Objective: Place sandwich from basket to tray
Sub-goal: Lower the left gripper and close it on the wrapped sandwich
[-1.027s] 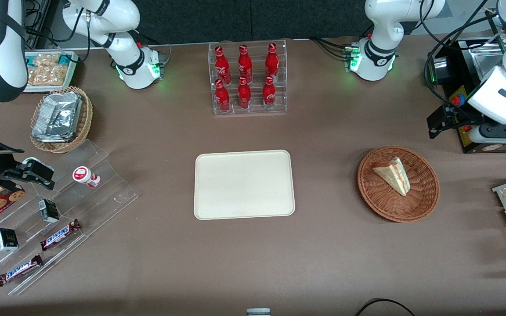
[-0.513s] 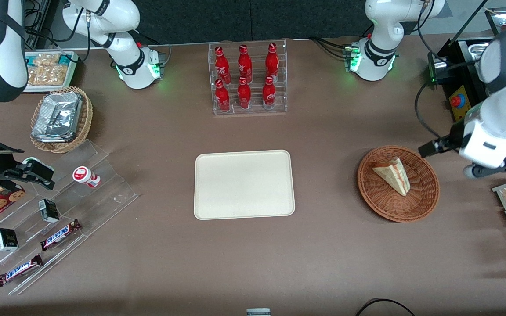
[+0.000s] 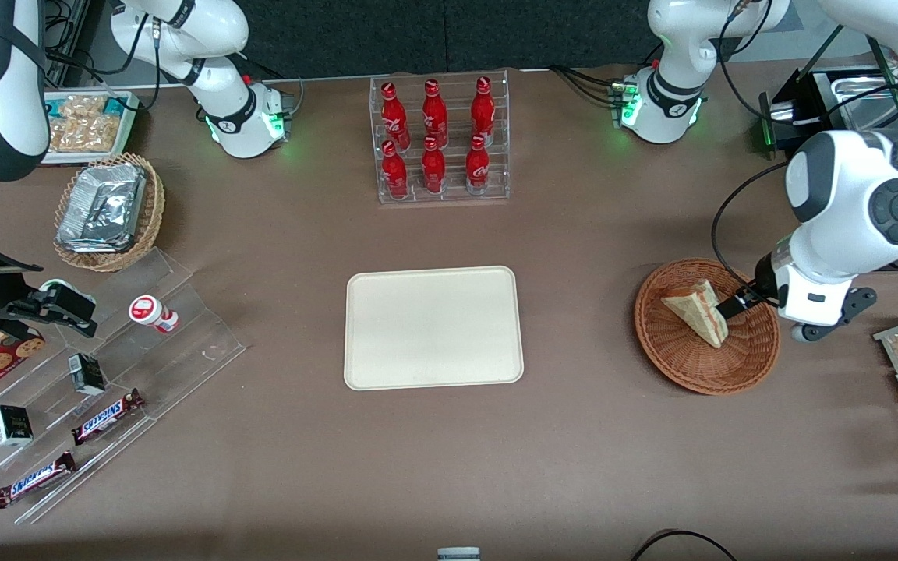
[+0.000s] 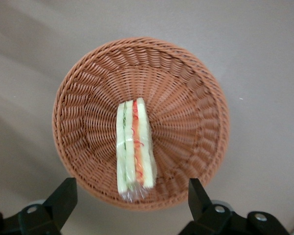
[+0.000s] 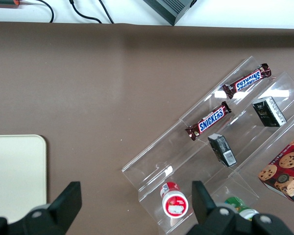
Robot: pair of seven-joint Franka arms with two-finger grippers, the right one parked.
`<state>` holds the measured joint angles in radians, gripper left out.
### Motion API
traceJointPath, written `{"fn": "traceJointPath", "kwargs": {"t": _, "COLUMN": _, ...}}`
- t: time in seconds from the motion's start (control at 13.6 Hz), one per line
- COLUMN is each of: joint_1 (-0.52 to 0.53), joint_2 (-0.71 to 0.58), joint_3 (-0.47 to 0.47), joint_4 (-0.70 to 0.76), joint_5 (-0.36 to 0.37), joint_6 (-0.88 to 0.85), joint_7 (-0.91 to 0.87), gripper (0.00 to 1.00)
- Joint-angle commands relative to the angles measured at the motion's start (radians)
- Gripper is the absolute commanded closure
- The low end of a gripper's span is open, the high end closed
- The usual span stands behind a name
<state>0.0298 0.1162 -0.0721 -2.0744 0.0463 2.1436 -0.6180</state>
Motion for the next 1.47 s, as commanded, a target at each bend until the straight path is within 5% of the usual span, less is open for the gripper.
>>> {"fn": "traceJointPath", "kwargs": {"t": 0.0, "joint_1": 0.004, "joint_2": -0.055, "joint_3": -0.003, "joint_4": -0.154, "joint_5": 0.000, "joint_6": 0.151, "joint_7": -0.078, "gripper": 0.00}}
{"fn": "traceJointPath", "kwargs": {"t": 1.1, "joint_1": -0.010, "joint_2": 0.163, "joint_3": -0.006, "joint_4": -0.199, "joint_5": -0.013, "joint_6": 0.397, "joint_7": -0.220, "gripper": 0.02}}
{"fn": "traceJointPath", "kwargs": {"t": 1.17, "joint_1": -0.010, "joint_2": 0.165, "joint_3": -0.006, "joint_4": -0.210, "joint_5": -0.013, "joint_6": 0.412, "joint_7": -0.220, "gripper": 0.12}}
{"fn": "traceJointPath", "kwargs": {"t": 1.39, "joint_1": -0.010, "joint_2": 0.165, "joint_3": -0.005, "joint_4": -0.211, "joint_5": -0.011, "joint_6": 0.417, "joint_7": -0.218, "gripper": 0.69}}
